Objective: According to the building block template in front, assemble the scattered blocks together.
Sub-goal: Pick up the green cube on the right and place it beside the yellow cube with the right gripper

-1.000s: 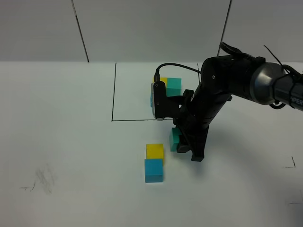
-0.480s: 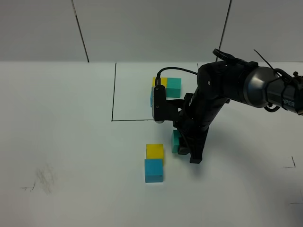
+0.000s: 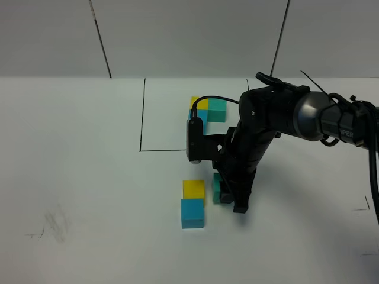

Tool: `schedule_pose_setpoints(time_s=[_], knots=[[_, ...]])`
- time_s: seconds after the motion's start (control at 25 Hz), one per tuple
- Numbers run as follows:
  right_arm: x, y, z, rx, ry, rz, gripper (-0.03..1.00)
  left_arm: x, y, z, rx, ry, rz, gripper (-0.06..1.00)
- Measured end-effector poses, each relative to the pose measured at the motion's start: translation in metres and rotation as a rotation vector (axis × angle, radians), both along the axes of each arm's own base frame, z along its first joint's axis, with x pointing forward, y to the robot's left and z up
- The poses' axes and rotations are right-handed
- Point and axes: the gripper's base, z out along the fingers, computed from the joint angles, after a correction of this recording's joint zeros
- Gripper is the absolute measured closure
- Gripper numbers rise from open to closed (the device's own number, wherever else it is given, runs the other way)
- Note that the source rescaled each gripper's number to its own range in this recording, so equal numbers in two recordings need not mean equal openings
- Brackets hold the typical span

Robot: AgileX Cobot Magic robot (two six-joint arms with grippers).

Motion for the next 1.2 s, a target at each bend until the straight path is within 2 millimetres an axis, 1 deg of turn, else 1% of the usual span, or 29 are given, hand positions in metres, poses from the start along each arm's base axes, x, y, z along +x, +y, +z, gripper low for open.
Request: schedule_pose_setpoints(time_s=[0.16, 0.52, 0.76, 1.0, 1.2], knots=[[0.001, 0.002, -0.005, 0.014, 0.003, -0.012, 0.95, 0.0, 0.0, 0.0, 0.0, 0.0, 0.0, 0.43], [0.002, 0.003, -0.005, 0.021, -0.01, -0.013, 0.95, 0.0, 0.0, 0.0, 0.0, 0.0, 0.0, 0.43], [0.0, 0.01, -0.005, 0.03, -0.036, 0.002, 0.95, 0.0, 0.0, 0.0, 0.0, 0.0, 0.0, 0.43], [-0.003, 0.015, -0.015, 0.015, -0.017, 0.018, 0.95, 0.0, 0.0, 0.0, 0.0, 0.0, 0.0, 0.43], [-0.004, 0.016, -0.017, 0.014, -0.013, 0.013, 0.95, 0.0, 0.0, 0.0, 0.0, 0.0, 0.0, 0.43]])
